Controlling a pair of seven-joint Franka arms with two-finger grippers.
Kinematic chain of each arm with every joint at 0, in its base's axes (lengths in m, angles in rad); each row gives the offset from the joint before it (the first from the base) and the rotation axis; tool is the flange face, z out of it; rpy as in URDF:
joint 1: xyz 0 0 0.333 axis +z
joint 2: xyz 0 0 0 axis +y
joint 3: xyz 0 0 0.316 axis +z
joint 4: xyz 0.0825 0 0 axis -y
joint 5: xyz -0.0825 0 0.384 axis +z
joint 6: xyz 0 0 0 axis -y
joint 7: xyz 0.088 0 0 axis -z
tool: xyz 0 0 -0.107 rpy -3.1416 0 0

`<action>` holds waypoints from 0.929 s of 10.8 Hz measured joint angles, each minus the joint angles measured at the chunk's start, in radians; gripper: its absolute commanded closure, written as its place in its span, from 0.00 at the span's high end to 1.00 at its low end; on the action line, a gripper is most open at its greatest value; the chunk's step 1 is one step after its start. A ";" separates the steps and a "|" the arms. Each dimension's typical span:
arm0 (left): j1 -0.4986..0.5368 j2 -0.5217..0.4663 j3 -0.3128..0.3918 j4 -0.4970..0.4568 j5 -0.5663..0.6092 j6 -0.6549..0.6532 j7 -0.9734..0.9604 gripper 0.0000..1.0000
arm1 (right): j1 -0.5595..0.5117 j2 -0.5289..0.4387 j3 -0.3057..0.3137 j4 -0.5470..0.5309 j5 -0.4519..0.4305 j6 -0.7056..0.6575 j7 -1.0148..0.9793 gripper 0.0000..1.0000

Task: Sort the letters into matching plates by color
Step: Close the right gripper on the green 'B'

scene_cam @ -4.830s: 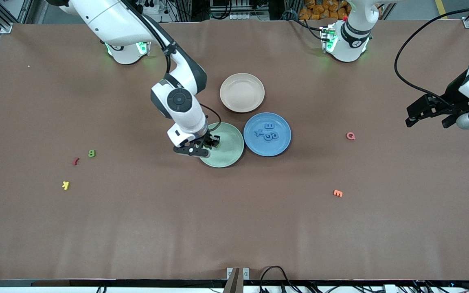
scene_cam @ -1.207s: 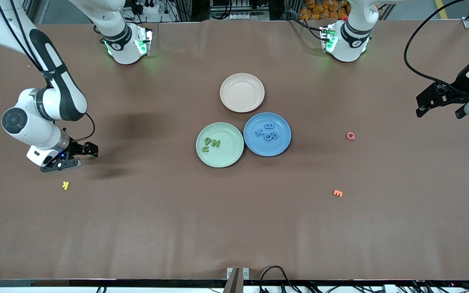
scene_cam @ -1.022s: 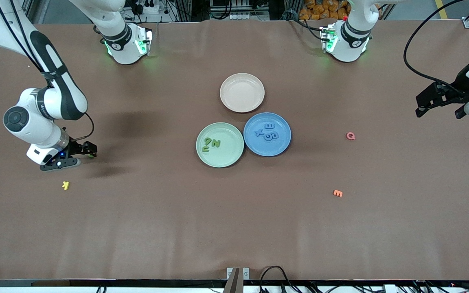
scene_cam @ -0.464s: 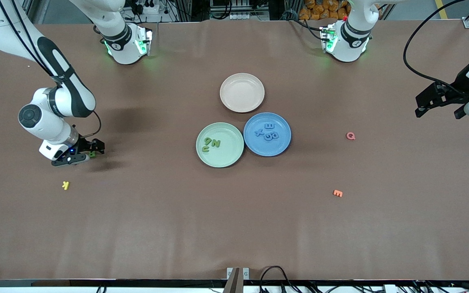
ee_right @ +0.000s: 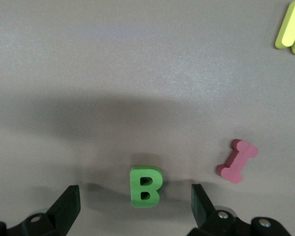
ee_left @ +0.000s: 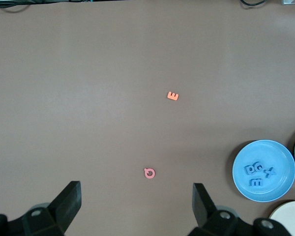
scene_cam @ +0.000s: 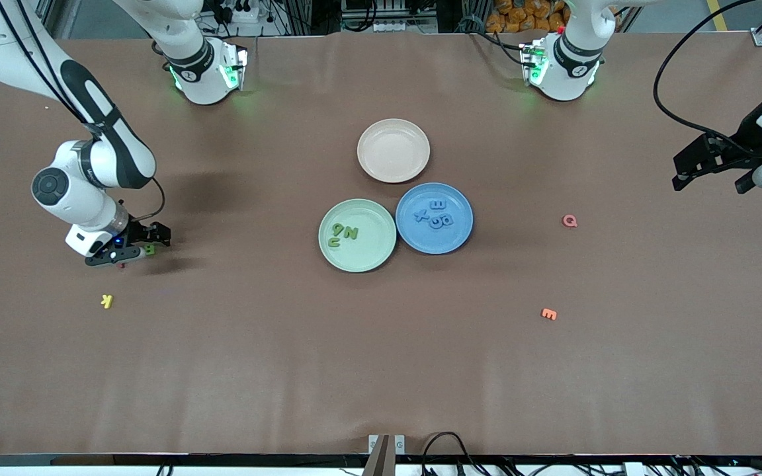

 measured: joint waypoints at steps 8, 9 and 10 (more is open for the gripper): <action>0.009 0.004 0.002 0.000 0.000 0.000 0.000 1.00 | -0.004 -0.003 0.000 -0.012 -0.016 0.020 -0.001 0.46; 0.009 0.004 0.002 0.000 0.000 0.000 0.000 1.00 | -0.004 -0.004 0.000 -0.012 -0.017 0.020 -0.001 0.39; 0.009 0.004 0.002 0.000 0.000 0.000 0.000 1.00 | -0.004 -0.006 0.000 -0.011 -0.017 0.020 -0.001 0.36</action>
